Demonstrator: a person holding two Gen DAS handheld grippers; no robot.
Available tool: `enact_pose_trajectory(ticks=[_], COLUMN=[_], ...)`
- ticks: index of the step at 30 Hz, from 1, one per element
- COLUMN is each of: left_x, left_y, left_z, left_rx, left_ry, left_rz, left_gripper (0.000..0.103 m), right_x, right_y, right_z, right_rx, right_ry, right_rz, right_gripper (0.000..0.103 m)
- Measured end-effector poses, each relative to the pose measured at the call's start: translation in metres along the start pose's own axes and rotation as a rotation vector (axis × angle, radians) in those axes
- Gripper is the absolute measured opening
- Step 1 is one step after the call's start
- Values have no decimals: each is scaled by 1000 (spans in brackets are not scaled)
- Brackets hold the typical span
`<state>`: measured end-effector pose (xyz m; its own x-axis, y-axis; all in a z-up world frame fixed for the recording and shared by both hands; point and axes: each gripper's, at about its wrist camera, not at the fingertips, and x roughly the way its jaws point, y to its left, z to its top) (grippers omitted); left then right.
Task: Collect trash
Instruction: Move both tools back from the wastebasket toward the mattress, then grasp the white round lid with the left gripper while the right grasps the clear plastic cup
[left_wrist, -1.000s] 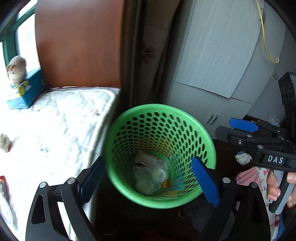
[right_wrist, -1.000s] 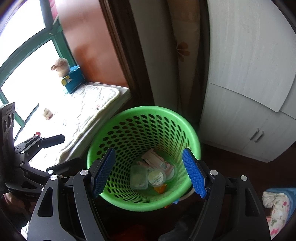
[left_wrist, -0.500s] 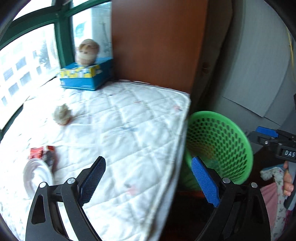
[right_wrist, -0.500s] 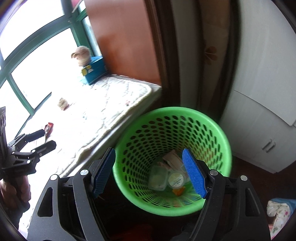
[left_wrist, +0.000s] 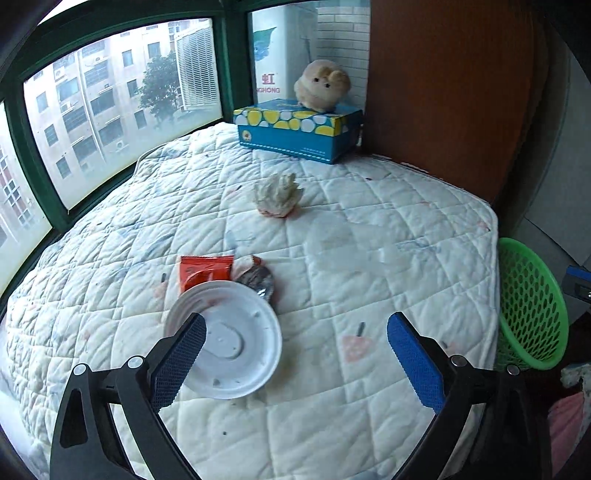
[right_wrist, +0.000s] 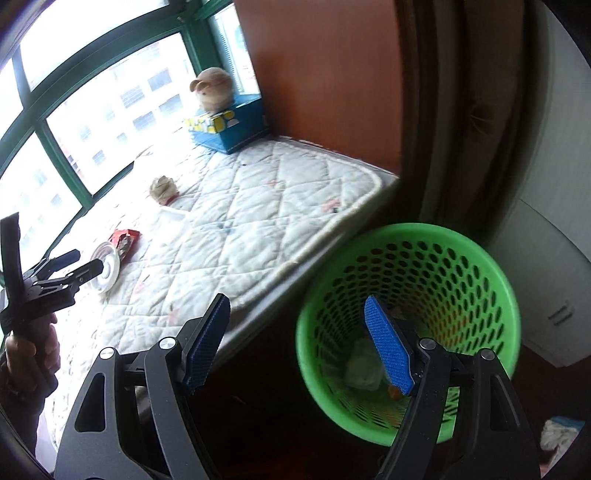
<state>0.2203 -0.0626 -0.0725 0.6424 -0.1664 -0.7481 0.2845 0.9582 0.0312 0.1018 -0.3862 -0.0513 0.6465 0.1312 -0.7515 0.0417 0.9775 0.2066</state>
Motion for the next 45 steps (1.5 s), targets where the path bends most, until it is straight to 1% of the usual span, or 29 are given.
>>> enact_pose_trajectory(ticks=[3, 7, 13, 16, 22, 24, 30, 34, 37, 40, 44, 45], left_x=[10, 22, 38, 43, 48, 48, 49, 51, 50, 50, 51, 51], left_y=[20, 36, 41, 43, 51, 52, 55, 58, 59, 60, 61, 60], left_z=[-2, -5, -6, -7, -8, -8, -7, -6, -6, -6, -4, -4], left_rx=[-21, -31, -14, -3, -27, -28, -32, -48, -52, -54, -58, -55], left_ry=[20, 48, 71, 78, 86, 84, 82, 88, 91, 94, 100, 101], left_rz=[11, 8, -18, -18, -44, -58, -99, -138, -152, -157, -174, -175], left_gripper=[95, 95, 95, 95, 95, 95, 95, 94, 94, 94, 94, 94], right_x=[10, 24, 44, 53, 74, 82, 105, 125, 142, 159, 178, 181], right_y=[17, 37, 58, 68, 90, 98, 126, 145, 157, 164, 172, 175], right_z=[5, 10, 19, 23, 33, 38, 51, 59, 64, 70, 76, 76], right_rx=[-24, -48, -79, -93, -111, -135, -251, -375, -468, -525, -606, -631], right_ry=[14, 31, 59, 71, 102, 107, 119, 135, 148, 172, 212, 215], right_rz=[16, 35, 49, 57, 101, 111, 135, 149, 156, 168, 188, 181], right_gripper=[75, 75, 75, 75, 75, 75, 75, 75, 75, 76, 79, 79])
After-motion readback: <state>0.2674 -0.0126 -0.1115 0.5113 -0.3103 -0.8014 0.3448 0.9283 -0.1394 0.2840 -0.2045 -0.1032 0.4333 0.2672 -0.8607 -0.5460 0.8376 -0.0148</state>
